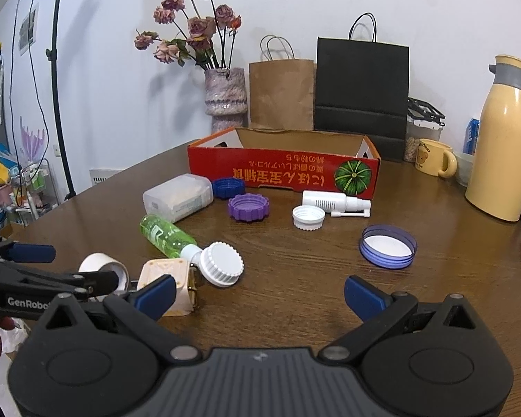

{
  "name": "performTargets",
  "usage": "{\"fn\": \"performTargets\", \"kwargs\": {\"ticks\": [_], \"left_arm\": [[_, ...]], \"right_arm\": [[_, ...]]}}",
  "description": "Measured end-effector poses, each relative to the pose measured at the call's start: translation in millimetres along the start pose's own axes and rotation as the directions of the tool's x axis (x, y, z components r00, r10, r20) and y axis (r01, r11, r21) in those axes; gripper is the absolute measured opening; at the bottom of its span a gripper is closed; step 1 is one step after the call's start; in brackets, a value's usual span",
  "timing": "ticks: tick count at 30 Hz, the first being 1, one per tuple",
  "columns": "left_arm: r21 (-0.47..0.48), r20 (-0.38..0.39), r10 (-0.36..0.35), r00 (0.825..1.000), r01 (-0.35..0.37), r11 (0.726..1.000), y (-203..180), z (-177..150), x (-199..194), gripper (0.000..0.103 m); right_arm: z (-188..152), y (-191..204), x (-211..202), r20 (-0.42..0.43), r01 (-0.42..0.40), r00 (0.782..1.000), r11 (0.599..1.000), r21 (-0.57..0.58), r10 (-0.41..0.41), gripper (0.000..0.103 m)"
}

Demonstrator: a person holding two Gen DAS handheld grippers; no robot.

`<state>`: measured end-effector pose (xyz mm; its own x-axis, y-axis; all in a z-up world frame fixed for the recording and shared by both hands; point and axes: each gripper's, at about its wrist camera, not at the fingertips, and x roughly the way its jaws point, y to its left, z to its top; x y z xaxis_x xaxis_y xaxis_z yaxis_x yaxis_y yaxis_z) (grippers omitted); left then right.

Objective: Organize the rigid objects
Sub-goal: 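Close the left gripper on the white tape roll, then grasp the cream plug adapter with the right gripper while the left holds the tape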

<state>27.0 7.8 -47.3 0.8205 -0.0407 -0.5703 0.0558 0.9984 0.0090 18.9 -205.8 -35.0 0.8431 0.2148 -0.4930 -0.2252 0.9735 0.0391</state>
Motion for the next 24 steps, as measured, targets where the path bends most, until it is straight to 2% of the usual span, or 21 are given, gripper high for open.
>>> {"fn": "performTargets", "kwargs": {"ticks": [2,9,11,14,17,22,24], "left_arm": [[-0.003,-0.004,-0.001,1.0,0.001,1.0,0.1,0.2,2.2,0.103],[-0.01,0.002,-0.026,1.0,0.026,1.0,1.1,1.0,4.4,0.083],[-0.006,0.008,-0.039,0.999,0.039,0.999,0.4,1.1,4.5,0.082],[0.0,0.014,-0.055,0.998,0.055,0.999,-0.9,1.4,4.3,0.072],[0.002,0.019,-0.069,0.997,0.069,0.998,-1.1,1.8,4.5,0.057],[0.006,0.027,-0.104,0.994,0.104,0.995,-0.7,1.3,4.1,0.026],[0.004,0.029,-0.113,0.993,0.113,0.994,0.5,1.1,4.4,0.026]], "right_arm": [[-0.6,0.8,2.5,-0.007,-0.001,1.0,1.0,0.0,0.001,0.103],[-2.7,3.6,11.0,-0.032,-0.01,0.999,1.0,-0.004,0.01,0.103],[-2.6,4.5,13.9,-0.038,-0.014,0.999,1.0,-0.006,0.013,0.103],[-2.8,6.7,16.7,-0.045,-0.019,0.999,1.0,-0.01,0.019,0.103],[-2.9,9.0,18.8,-0.052,-0.024,0.998,1.0,-0.015,0.023,0.103],[-2.7,12.7,21.8,-0.059,-0.031,0.998,0.999,-0.021,0.03,0.103],[-2.3,14.9,23.4,-0.062,-0.036,0.997,0.999,-0.025,0.034,0.103]]}}
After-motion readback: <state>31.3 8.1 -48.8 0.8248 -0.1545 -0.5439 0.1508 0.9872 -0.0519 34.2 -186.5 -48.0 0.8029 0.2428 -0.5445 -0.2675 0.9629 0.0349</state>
